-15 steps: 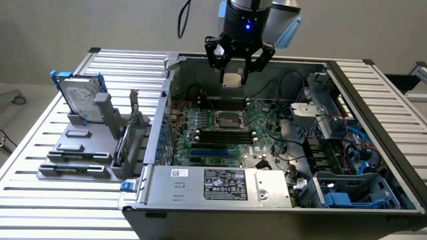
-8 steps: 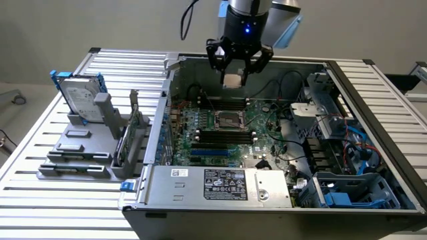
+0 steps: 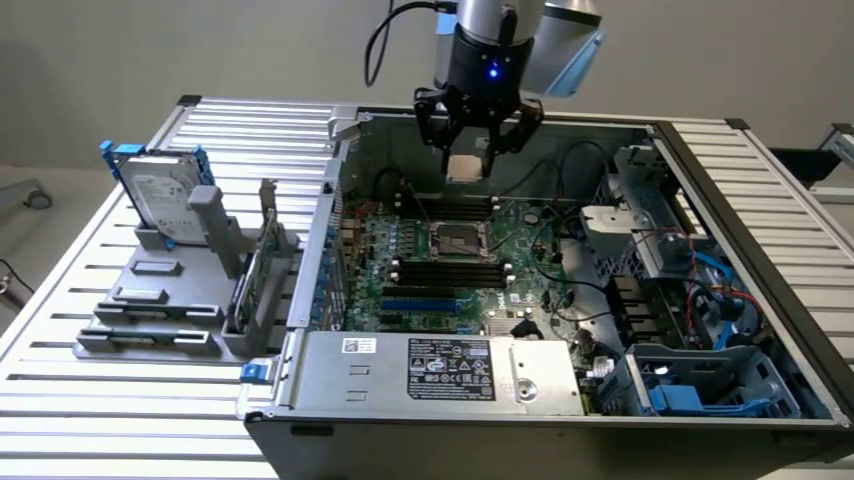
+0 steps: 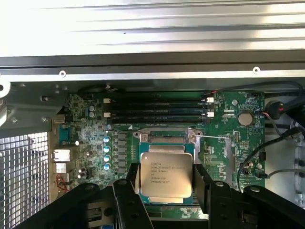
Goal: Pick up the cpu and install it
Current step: 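Pick up the cpu and move it towards the insertion slot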
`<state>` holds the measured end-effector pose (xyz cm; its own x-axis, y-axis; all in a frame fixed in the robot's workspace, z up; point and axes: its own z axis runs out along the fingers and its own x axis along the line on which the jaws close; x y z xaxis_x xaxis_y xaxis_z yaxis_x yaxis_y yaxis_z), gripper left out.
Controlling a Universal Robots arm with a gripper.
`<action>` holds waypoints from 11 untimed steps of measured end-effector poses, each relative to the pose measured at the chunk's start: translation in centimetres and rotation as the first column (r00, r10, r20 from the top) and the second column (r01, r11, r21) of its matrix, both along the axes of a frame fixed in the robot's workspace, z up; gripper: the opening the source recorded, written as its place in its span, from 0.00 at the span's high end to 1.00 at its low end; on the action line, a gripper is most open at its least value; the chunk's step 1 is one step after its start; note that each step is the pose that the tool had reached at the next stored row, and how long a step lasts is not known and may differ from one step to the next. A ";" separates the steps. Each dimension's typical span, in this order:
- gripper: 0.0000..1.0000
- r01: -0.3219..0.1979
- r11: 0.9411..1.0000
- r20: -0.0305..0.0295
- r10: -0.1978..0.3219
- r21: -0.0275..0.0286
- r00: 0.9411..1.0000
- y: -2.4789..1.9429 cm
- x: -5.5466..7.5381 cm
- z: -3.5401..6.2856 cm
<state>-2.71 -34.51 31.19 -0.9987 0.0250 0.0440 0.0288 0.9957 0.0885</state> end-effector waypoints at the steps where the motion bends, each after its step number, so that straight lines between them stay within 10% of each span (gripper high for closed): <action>1: 0.45 0.000 1.000 0.000 0.000 -0.001 1.000 0.03 0.0 -0.18; 11: 0.45 -0.005 1.000 0.000 0.005 -0.028 1.000 0.12 0.4 -1.94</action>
